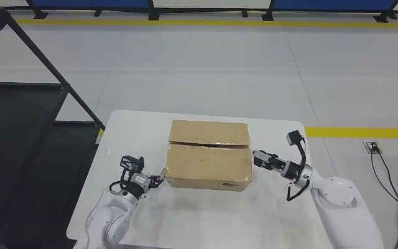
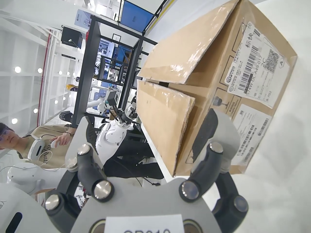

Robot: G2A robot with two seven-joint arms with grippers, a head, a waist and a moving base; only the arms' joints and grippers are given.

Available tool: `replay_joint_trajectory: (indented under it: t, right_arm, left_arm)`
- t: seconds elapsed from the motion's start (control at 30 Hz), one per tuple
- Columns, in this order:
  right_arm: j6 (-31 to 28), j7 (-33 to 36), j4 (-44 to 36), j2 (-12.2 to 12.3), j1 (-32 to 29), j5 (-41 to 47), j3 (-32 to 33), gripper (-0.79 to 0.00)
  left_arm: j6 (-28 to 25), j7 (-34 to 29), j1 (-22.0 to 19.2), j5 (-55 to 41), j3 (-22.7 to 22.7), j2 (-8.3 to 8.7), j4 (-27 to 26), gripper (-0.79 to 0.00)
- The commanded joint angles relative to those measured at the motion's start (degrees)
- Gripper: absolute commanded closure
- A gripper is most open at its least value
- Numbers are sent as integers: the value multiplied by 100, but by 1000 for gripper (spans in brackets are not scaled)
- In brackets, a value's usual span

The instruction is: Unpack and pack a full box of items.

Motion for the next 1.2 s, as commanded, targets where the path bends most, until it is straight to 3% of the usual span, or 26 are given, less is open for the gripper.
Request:
replay_joint_trajectory:
  t: [0.0, 0.23, 0.5, 0.7, 0.8, 0.93, 1.17]
  right_arm:
    - [-34, 33, 172, -13, 156, 14, -114, -785]
    - [-281, 329, 669, -40, 547, 412, -324, -785]
    - [-746, 1732, 948, 9, 697, 1796, -235, -785]
    - [-589, 2222, 401, 128, 486, 2311, -106, -785]
    - [-546, 2265, -202, 246, 190, 2179, -33, -785]
    - [-507, 2304, -800, 419, -163, 1839, -43, -785]
    - [-587, 2225, -1182, 719, -408, 1111, -389, -785]
  left_arm:
    - [47, 20, 37, -23, -29, 0, -8, -785]
    - [491, 130, 57, -387, -240, -23, -4, -785]
    - [621, 189, 62, -593, -288, -46, -98, -785]
    - [632, 361, 118, -972, -378, -69, -332, -785]
    - [223, 348, 231, -1209, -491, -48, -544, -785]
    - [-822, 158, 471, -1396, -738, 32, -810, -785]
    - [-2127, -549, 722, -1441, -1087, 176, -972, -785]
